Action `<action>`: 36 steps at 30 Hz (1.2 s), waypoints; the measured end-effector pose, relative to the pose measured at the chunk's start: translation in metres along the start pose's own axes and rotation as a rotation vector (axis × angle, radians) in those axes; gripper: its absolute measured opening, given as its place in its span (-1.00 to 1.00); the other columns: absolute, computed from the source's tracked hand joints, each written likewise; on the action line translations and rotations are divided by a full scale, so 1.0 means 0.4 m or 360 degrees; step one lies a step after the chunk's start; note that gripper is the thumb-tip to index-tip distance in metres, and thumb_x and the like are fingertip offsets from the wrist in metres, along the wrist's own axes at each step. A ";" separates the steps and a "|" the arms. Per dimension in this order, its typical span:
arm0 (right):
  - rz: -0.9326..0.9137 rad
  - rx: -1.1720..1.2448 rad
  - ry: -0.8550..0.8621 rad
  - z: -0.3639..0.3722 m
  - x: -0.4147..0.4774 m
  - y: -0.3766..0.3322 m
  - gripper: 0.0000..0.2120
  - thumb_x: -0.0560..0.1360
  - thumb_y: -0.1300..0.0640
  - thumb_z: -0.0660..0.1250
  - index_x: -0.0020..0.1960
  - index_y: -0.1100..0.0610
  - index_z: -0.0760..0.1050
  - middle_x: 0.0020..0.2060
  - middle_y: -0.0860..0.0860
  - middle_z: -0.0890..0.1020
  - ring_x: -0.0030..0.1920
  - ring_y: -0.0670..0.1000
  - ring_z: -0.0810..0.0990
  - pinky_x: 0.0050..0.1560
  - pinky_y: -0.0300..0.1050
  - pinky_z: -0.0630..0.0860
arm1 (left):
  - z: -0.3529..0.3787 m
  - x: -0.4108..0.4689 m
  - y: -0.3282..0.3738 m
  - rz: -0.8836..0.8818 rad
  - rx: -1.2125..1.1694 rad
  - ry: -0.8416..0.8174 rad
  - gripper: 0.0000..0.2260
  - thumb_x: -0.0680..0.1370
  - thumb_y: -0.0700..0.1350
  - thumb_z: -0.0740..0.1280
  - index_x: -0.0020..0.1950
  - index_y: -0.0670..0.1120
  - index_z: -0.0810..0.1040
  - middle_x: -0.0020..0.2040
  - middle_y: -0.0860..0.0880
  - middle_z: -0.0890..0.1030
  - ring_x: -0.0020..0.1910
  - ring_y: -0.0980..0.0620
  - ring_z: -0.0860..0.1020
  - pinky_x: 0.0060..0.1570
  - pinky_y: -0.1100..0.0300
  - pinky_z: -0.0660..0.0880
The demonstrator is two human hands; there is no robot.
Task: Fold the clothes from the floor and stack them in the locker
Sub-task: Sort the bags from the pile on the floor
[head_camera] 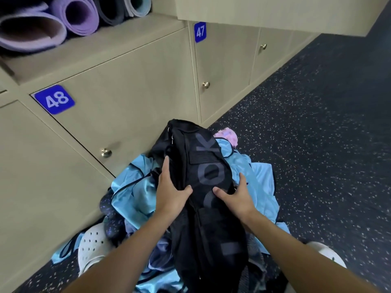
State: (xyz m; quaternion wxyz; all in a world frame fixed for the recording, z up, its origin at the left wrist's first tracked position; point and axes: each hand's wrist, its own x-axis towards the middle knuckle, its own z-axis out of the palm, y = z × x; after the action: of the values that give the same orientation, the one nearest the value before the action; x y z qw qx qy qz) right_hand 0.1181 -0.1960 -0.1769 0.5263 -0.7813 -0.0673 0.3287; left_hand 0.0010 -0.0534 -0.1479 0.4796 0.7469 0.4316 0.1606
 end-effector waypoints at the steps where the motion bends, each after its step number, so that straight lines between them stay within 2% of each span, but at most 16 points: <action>1: 0.0067 0.0028 0.0014 0.000 0.005 0.003 0.14 0.15 -0.20 0.59 0.55 0.00 0.05 0.30 -0.06 0.51 0.31 0.03 0.51 0.36 0.09 0.45 | -0.003 0.001 0.002 0.0013 0.0019 -0.0015 -0.07 0.49 -0.23 0.46 0.62 0.23 -0.07 0.57 0.12 0.19 0.53 0.11 0.21 0.35 0.29 0.23; 2: 0.0069 0.0065 0.0014 0.000 0.009 0.004 0.06 0.16 -0.16 0.62 0.50 0.05 0.14 0.26 -0.03 0.55 0.25 0.03 0.55 0.32 0.06 0.48 | -0.005 0.001 0.004 0.0024 0.0033 -0.0031 -0.07 0.50 -0.25 0.44 0.61 0.25 -0.07 0.57 0.13 0.19 0.52 0.12 0.21 0.32 0.31 0.23; 4: 0.0039 0.0053 -0.0019 0.002 0.003 -0.006 -0.31 0.32 0.05 0.61 0.32 0.08 0.33 0.08 -0.06 0.60 0.11 -0.01 0.59 0.23 -0.06 0.52 | -0.006 0.001 0.010 0.0072 0.0064 -0.0073 -0.08 0.52 -0.30 0.40 0.60 0.30 -0.08 0.53 0.16 0.20 0.46 0.21 0.23 0.24 0.42 0.25; 5: 0.0002 0.0014 -0.0043 0.003 0.001 -0.007 -0.38 0.37 0.11 0.58 0.33 0.10 0.37 0.07 -0.07 0.60 0.10 -0.02 0.59 0.21 -0.11 0.51 | -0.006 0.004 0.011 0.0094 0.0094 -0.0100 -0.08 0.52 -0.32 0.38 0.59 0.33 -0.07 0.47 0.17 0.22 0.38 0.26 0.28 0.14 0.52 0.27; 7: -0.0101 -0.0079 -0.0121 0.002 -0.011 -0.010 -0.31 0.43 0.12 0.53 0.47 0.13 0.31 0.26 -0.04 0.56 0.25 -0.02 0.54 0.32 -0.15 0.43 | -0.007 0.009 0.021 0.0126 0.0161 -0.0169 -0.11 0.54 -0.35 0.33 0.56 0.39 -0.02 0.35 0.12 0.25 0.14 0.28 0.41 -0.11 0.59 0.35; 10: -0.0251 -0.0412 -0.0204 0.008 -0.052 -0.036 -0.28 0.54 0.00 0.39 0.58 0.09 0.12 0.43 -0.06 0.34 0.44 -0.05 0.29 0.40 -0.27 0.17 | -0.010 0.010 0.043 0.0164 0.0282 -0.0238 -0.27 0.57 -0.37 0.27 0.53 0.33 0.23 0.30 -0.03 0.27 -0.05 0.20 0.47 -0.20 0.56 0.42; 13: -0.0284 -0.0877 -0.0233 0.030 -0.098 -0.053 -0.29 0.57 -0.26 0.19 0.60 -0.05 0.04 0.60 0.11 -0.01 0.59 0.09 -0.05 0.55 0.08 -0.04 | -0.014 0.011 0.053 0.0146 0.0378 -0.0251 -0.42 0.59 -0.35 0.24 0.47 0.20 0.39 0.24 -0.07 0.30 -0.15 0.19 0.48 -0.23 0.55 0.41; 15: -0.0285 -0.1018 -0.0315 0.049 -0.127 -0.061 -0.26 0.53 -0.37 0.13 0.60 -0.10 0.03 0.60 0.12 -0.13 0.59 0.11 -0.17 0.54 0.20 -0.11 | -0.022 0.017 0.055 0.0074 0.0397 -0.0299 -0.50 0.57 -0.30 0.27 0.41 0.16 0.45 0.26 -0.08 0.36 -0.09 0.10 0.54 -0.08 0.47 0.46; 16: -0.0288 -0.1088 -0.0348 0.055 -0.140 -0.066 -0.24 0.51 -0.41 0.11 0.60 -0.11 0.03 0.60 0.12 -0.15 0.59 0.12 -0.19 0.54 0.22 -0.12 | -0.029 0.021 0.056 0.0022 0.0398 -0.0319 -0.55 0.55 -0.28 0.29 0.36 0.12 0.48 0.26 -0.10 0.43 -0.02 0.06 0.56 0.03 0.32 0.52; 18: -0.0292 -0.1207 -0.0362 0.062 -0.152 -0.071 -0.20 0.48 -0.45 0.10 0.59 -0.10 0.02 0.60 0.14 -0.16 0.59 0.13 -0.21 0.54 0.23 -0.13 | -0.040 0.023 0.060 -0.0084 0.0365 -0.0338 -0.62 0.53 -0.29 0.32 0.30 0.04 0.54 0.16 -0.09 0.55 -0.02 0.07 0.56 0.10 0.13 0.55; 21: -0.0315 -0.1361 -0.0269 0.076 -0.172 -0.083 -0.18 0.48 -0.46 0.07 0.59 -0.04 0.04 0.60 0.18 -0.11 0.59 0.15 -0.19 0.52 0.27 -0.13 | -0.046 0.014 0.069 -0.0084 0.0253 -0.0342 -0.54 0.50 -0.41 0.28 0.29 0.00 0.57 0.15 0.00 0.58 -0.06 0.15 0.56 0.11 0.10 0.59; 25: -0.0415 -0.1596 -0.0282 0.125 -0.228 -0.087 -0.04 0.44 -0.48 0.12 0.60 0.08 -0.06 0.59 0.22 -0.11 0.59 0.20 -0.20 0.50 0.33 -0.15 | -0.029 -0.010 0.092 0.0037 0.0183 -0.0387 -0.37 0.47 -0.49 0.20 0.41 0.06 0.51 0.37 -0.02 0.54 0.26 -0.14 0.55 0.20 0.03 0.53; 29: -0.0363 -0.1593 -0.0163 0.147 -0.232 -0.054 0.08 0.41 -0.46 0.21 0.60 0.15 -0.18 0.60 0.18 -0.12 0.59 0.17 -0.22 0.52 0.31 -0.14 | -0.009 -0.016 0.112 -0.0019 0.0315 -0.0490 -0.47 0.55 -0.42 0.19 0.48 -0.07 0.45 0.32 -0.20 0.56 0.30 -0.30 0.51 0.23 -0.06 0.49; 31: -0.0371 -0.1525 -0.0039 0.138 -0.218 -0.039 -0.01 0.45 -0.38 0.24 0.60 0.15 -0.11 0.60 0.13 -0.06 0.60 0.12 -0.17 0.53 0.27 -0.10 | 0.000 -0.015 0.115 -0.0032 0.0360 -0.0540 -0.51 0.57 -0.35 0.21 0.51 -0.13 0.37 0.27 -0.26 0.58 0.26 -0.27 0.55 0.24 -0.05 0.49; 34: -0.0402 -0.1382 -0.0042 0.115 -0.200 -0.021 -0.23 0.54 -0.14 0.28 0.57 0.12 -0.01 0.60 0.09 0.03 0.60 0.08 -0.08 0.55 0.19 -0.04 | -0.002 0.001 0.121 -0.0122 0.0277 -0.0682 -0.55 0.61 -0.27 0.21 0.52 -0.16 0.34 -0.03 -0.22 0.66 -0.05 -0.15 0.64 0.09 0.05 0.58; 36: -0.0452 -0.1293 -0.0087 0.090 -0.191 -0.022 -0.38 0.55 0.01 0.29 0.51 0.11 0.12 0.54 0.08 0.20 0.57 0.09 0.10 0.53 0.13 0.10 | -0.015 0.029 0.115 -0.0107 0.0397 -0.0867 -0.52 0.60 -0.22 0.20 0.54 -0.12 0.31 0.08 -0.23 0.67 0.08 -0.14 0.66 0.14 0.09 0.58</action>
State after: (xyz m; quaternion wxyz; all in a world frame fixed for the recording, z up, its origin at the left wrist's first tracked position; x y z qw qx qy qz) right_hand 0.0399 -0.1985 -0.1435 0.2140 -0.8991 -0.3119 0.2204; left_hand 0.0264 -0.0482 -0.1079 0.4873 0.8009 0.3281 -0.1159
